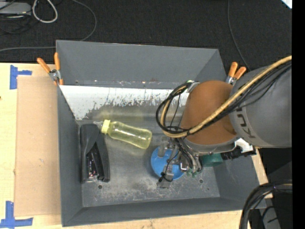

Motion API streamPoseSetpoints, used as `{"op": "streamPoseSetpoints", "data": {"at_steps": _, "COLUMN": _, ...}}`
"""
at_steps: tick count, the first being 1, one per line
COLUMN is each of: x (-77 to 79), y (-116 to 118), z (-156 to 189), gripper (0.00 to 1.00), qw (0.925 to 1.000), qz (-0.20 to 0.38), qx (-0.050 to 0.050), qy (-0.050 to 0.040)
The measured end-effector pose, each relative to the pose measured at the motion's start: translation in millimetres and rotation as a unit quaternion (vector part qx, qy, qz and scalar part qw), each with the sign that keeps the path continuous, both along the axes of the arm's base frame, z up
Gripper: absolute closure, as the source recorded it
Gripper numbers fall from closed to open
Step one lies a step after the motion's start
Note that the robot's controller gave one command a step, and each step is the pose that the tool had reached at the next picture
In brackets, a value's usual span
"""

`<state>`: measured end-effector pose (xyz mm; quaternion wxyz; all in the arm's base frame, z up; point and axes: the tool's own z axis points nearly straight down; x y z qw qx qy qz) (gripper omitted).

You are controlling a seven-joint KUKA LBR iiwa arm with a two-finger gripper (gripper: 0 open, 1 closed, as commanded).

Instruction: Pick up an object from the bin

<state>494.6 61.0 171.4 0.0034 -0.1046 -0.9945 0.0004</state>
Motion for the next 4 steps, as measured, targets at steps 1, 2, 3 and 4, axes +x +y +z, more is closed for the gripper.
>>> {"op": "streamPoseSetpoints", "data": {"at_steps": 1, "x": -6.1, "y": 0, "z": -1, "gripper": 0.0, "qw": 0.9997, "qz": 0.025, "qx": 0.0, "qy": 0.0011}}
{"op": "streamPoseSetpoints", "data": {"at_steps": 2, "x": 24.9, "y": -4, "z": -20, "gripper": 0.0, "qw": 0.9831, "qz": 0.183, "qx": 0.001, "qy": -0.0001}}
{"op": "streamPoseSetpoints", "data": {"at_steps": 3, "x": -14.7, "y": 9, "z": 16, "gripper": 0.0, "qw": 0.9968, "qz": 0.08, "qx": 0.001, "qy": 0.004}}
{"op": "streamPoseSetpoints", "data": {"at_steps": 4, "x": 9.4, "y": -14, "z": -9, "gripper": 0.0, "qw": 0.9852, "qz": 0.171, "qx": 0.001, "qy": 0.0036}}
